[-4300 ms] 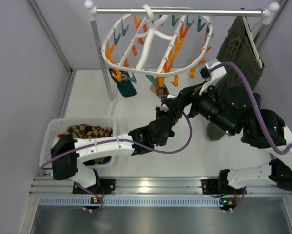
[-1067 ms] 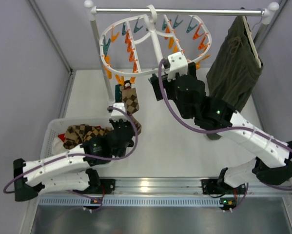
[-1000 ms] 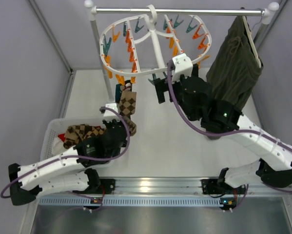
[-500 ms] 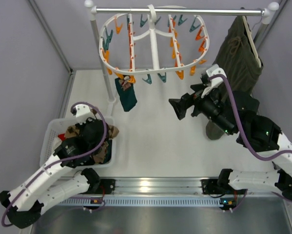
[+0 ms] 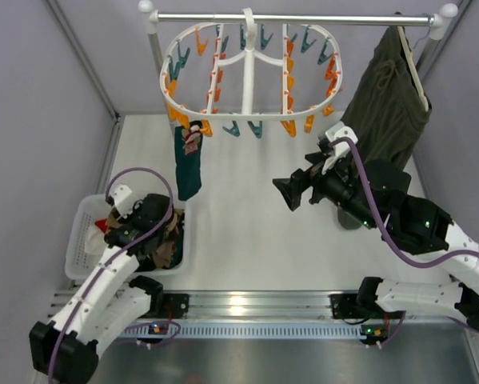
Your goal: Remove the socks clipped to the hanger
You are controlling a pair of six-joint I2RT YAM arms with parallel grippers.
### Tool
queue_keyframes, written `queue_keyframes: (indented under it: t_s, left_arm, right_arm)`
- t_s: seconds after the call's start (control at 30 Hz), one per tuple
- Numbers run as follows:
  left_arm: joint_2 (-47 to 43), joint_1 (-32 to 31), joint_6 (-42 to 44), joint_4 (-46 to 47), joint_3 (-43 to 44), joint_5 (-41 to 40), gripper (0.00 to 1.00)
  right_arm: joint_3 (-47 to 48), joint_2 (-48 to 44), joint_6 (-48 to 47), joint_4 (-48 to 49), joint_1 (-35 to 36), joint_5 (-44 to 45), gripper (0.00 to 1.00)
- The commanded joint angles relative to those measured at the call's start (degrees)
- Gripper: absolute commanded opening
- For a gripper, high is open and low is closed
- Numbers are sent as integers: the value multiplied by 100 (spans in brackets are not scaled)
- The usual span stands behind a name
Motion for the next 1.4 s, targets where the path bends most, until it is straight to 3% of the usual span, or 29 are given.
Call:
queue_keyframes:
  t_s: [0.0, 0.1, 0.23, 0.37, 0.4, 0.5, 0.57, 0.63, 0.77, 0.9, 0.93, 1.07, 1.37]
  left_arm:
    - [331, 851, 88, 1250, -875, 1606, 0]
    - [279, 1617, 17, 1778, -1579, 2251, 0]
    - [-2, 1838, 26, 1841, -1618, 2420, 0]
    - [-327, 1838, 219, 1824, -1346, 2753, 32]
    - [-406, 1838, 263, 1798, -1276, 2807, 49]
    - [-635, 1838, 378, 1483, -872, 2860, 72]
    - [-837, 1838, 544, 1341, -539, 2869, 80]
    - [-1065, 1838, 624, 1052, -283, 2878, 98]
    - [-1444, 1838, 1141, 804, 350, 3088, 99]
    - [-1339, 1838, 1643, 909, 921, 4052, 98]
    - [-1086, 1838, 1765, 1023, 1096, 4673, 99]
    - [-215, 1838, 2478, 2041, 1195, 6777, 99]
    - [506, 1838, 3050, 5090, 282, 7262, 99]
  right_arm:
    - [-206, -238, 119, 382, 25, -146, 99]
    - [-461, -361, 120, 461, 25, -137, 100]
    - [-594, -449, 128, 514, 17, -93, 99]
    - [-576, -484, 129, 549, 25, -111, 99]
    - [-559, -484, 146, 550, 25, -137, 100]
    - [-507, -501, 146, 462, 25, -155, 99]
    - [-480, -536, 146, 418, 25, -137, 99]
    - [-462, -580, 146, 391, 17, -102, 99]
    - [-453, -730, 129, 356, 25, -49, 100]
    - [-436, -818, 94, 330, 17, -5, 99]
    - [-436, -835, 102, 330, 17, -5, 99]
    - [-445, -897, 85, 365, 17, -102, 100]
    - [-532, -950, -56, 365, 17, -717, 99]
